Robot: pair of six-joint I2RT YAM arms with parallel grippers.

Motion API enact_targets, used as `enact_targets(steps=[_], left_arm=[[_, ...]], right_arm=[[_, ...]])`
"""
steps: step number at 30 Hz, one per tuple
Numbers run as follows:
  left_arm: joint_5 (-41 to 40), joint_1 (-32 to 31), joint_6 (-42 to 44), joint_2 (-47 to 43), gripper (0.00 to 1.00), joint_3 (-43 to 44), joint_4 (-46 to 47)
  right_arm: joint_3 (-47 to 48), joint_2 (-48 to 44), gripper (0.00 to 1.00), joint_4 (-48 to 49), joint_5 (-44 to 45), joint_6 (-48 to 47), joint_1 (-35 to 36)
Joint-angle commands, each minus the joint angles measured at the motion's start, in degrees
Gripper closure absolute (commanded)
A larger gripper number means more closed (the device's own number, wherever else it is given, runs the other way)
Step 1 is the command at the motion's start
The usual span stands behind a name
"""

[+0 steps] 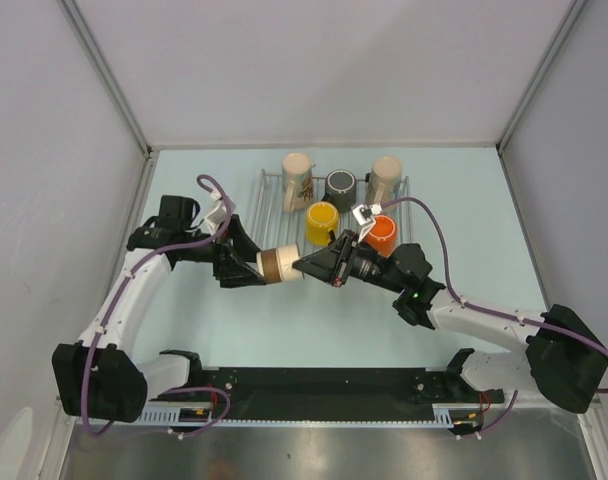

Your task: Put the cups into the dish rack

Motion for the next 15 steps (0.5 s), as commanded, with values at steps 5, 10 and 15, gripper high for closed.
enact_targets(steps=[5,10,15], left_arm=[[13.77,3.58,28.71,7.44,0.27,9.22,-25.17],[15.09,3.84,29.34,8.52,0.27,9.4,-25.27],[15.26,4.02,29.25,7.46,0.28,10.01,-25.27]], right_arm=[[0.61,4.94,1.0,11.45,-0.14,3.18,1.72],[1.31,9.86,1.0,15.14,0.21,4.15,3.48],[1.84,15.13,1.0,21.89,0.04,6.78,4.62]])
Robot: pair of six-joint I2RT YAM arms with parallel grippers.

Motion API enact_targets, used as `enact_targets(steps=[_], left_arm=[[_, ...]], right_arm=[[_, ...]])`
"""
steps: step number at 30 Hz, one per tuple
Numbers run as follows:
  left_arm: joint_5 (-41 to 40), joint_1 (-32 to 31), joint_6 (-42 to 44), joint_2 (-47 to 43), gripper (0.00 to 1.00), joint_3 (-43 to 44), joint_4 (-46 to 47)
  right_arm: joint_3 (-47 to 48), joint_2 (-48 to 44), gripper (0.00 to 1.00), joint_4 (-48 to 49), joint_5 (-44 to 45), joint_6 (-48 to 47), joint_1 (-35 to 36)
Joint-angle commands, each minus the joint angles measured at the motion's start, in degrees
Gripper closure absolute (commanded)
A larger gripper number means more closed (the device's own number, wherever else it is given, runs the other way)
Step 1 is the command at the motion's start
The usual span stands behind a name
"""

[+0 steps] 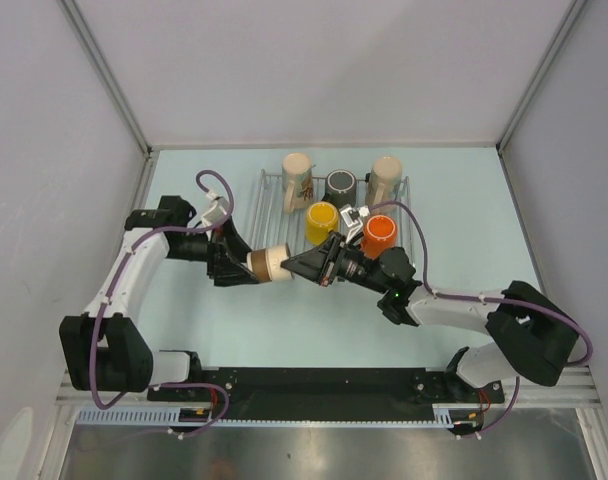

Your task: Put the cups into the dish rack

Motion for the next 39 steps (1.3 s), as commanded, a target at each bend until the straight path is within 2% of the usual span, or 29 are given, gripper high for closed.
enact_targets(steps=[1,10,12,13,16,19,32,35,36,38,39], left_arm=[[17.47,-0.22,4.66,-1.46,0.28,3.13,-0.72],[17.73,1.8,4.31,-1.55,0.35,4.19,-0.64],[17.73,1.98,4.31,-1.81,0.46,4.54,-0.64],[17.65,1.98,4.22,-1.98,0.63,4.62,-0.55],[17.73,1.98,3.87,-2.51,0.88,5.85,-0.64],[17.64,4.26,3.34,-3.21,0.98,7.43,-0.64],[17.47,5.84,4.13,-7.61,1.0,9.02,-0.64],[17.29,5.84,5.01,-8.31,1.0,7.79,-0.55],[17.29,5.93,5.18,-8.4,1.0,7.44,-0.64],[16.94,6.54,5.45,-8.84,1.0,7.18,-0.64],[16.94,7.42,5.54,-9.1,1.0,7.17,-0.64]], right_arm=[[1.8,5.62,1.0,8.55,-2.41,2.96,3.31],[2.06,14.6,1.0,17.7,-2.94,7.44,5.07],[2.06,15.92,1.0,18.05,-2.94,7.53,5.25],[1.97,16.19,1.0,18.14,-2.94,7.36,5.34],[2.23,17.24,1.0,17.71,-3.2,6.92,5.95],[1.8,17.42,1.0,16.48,-2.77,6.39,6.13],[1.88,20.32,1.0,15.77,-2.85,6.83,6.13],[1.97,20.41,0.9,15.68,-3.29,7.0,5.95],[1.8,20.15,0.77,15.68,-3.46,6.92,5.86],[0.49,18.49,0.63,15.07,-3.64,6.83,5.34],[-0.13,17.69,0.51,14.54,-3.64,6.66,5.16]])
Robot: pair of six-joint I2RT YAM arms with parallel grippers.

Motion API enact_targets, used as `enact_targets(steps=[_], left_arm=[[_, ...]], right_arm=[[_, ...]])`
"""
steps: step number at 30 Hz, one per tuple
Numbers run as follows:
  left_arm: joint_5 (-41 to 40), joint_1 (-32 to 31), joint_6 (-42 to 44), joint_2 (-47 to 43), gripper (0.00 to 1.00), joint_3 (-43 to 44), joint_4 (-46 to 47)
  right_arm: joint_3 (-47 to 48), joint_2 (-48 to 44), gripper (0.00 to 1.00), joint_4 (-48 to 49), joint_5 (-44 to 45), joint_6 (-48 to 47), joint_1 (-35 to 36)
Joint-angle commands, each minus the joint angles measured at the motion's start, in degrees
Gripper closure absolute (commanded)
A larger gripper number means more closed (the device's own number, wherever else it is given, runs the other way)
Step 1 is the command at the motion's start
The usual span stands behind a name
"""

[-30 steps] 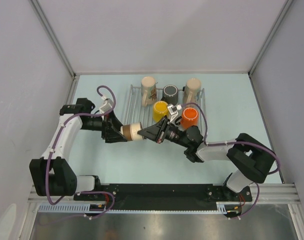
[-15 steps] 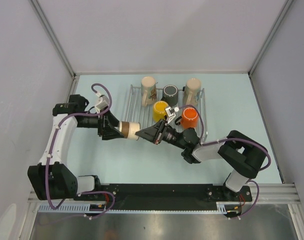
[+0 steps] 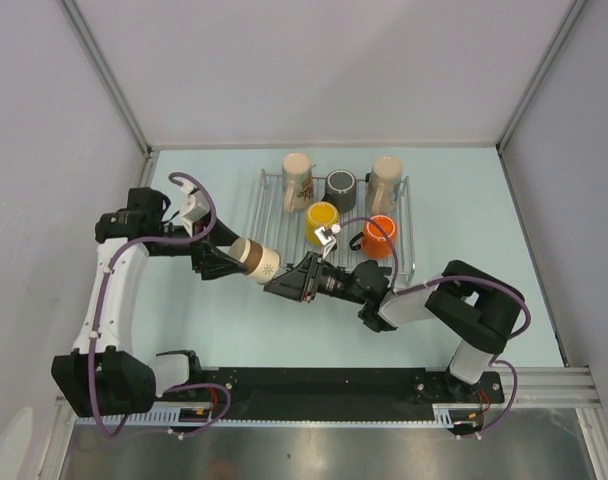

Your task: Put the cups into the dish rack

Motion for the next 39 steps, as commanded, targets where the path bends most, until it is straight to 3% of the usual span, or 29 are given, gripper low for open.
enact_targets(steps=[1,2,8,14,17,19,20,21,26,34,39], left_arm=[[20.07,1.2,2.89,-3.24,1.0,1.01,1.13],[19.72,1.55,3.16,-3.77,1.0,0.92,1.22],[17.52,2.6,5.09,-4.84,1.0,-0.4,1.31],[12.86,2.69,7.29,-1.24,1.0,-0.31,2.45],[8.13,2.52,-3.56,3.24,0.99,1.45,9.97],[-7.09,0.77,-34.06,1.25,1.0,-4.75,38.44],[-15.53,-2.81,-42.81,-1.2,1.0,-9.05,49.97],[-27.63,-5.72,-46.29,-6.1,1.0,-15.19,61.14],[-40.64,-14.69,-49.84,-4.84,1.0,-11.48,61.6],[-67.0,-24.72,-47.21,0.33,1.0,-7.61,63.18],[-71.25,-28.07,-45.18,5.62,1.0,-5.14,61.69]], right_arm=[[-1.64,-1.79,0.47,-5.76,-3.6,-2.22,0.64],[-2.87,-4.41,0.4,-6.99,-3.6,-2.92,0.11],[-3.06,-14.7,0.25,-21.57,-2.8,-9.07,-0.86],[2.12,-34.29,0.24,-50.38,2.1,-20.91,-0.25],[6.69,-42.82,0.24,-64.46,7.2,-24.63,0.11],[8.1,-47.22,0.24,-70.27,9.85,-27.0,0.11],[8.28,-48.28,0.24,-71.42,10.72,-27.27,0.02],[8.46,-49.08,0.24,-73.43,10.9,-27.97,0.02],[7.06,-52.42,0.25,-74.51,11.87,-27.89,0.46],[7.66,-56.46,0.25,-81.18,13.72,-30.26,0.72],[9.68,-58.22,0.25,-87.33,15.56,-31.75,0.55]])
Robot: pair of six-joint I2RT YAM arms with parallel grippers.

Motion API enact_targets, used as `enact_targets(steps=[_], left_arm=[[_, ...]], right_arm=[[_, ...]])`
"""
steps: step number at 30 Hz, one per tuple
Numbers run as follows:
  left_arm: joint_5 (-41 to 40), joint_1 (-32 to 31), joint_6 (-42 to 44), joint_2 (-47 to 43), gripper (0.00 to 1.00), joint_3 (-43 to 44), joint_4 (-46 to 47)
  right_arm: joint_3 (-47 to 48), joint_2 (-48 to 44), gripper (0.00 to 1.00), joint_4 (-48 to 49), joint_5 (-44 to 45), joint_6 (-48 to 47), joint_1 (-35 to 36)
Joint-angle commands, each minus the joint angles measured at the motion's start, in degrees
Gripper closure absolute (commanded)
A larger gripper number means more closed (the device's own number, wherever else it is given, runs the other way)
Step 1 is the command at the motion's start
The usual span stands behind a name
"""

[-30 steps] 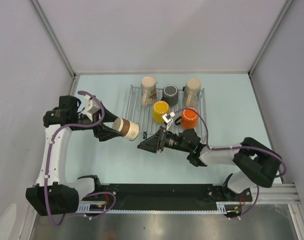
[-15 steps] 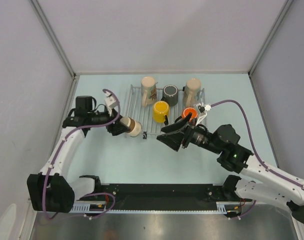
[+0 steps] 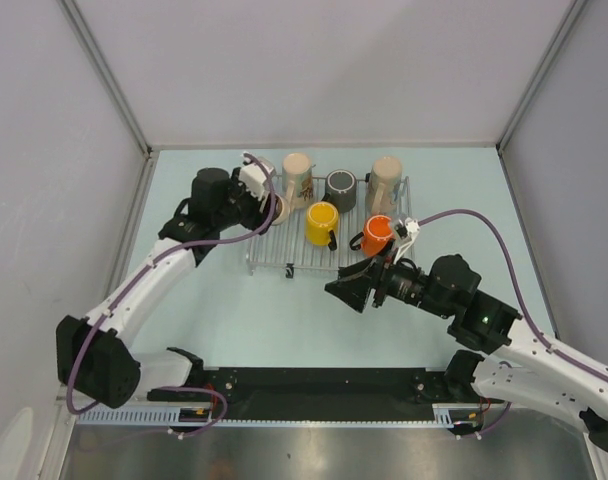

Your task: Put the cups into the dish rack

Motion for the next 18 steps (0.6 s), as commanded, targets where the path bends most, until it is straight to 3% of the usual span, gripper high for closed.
enact_targets(steps=[1,18], left_arm=[[-9.62,-2.25,0.7,4.16,1.0,3.03,1.54],[-8.21,-6.74,-0.09,10.14,1.0,-4.35,2.24]], right_arm=[[2.91,-1.88,0.25,-5.48,3.06,-2.82,0.04],[-3.23,1.81,0.25,-3.64,-2.64,-1.68,-10.06]])
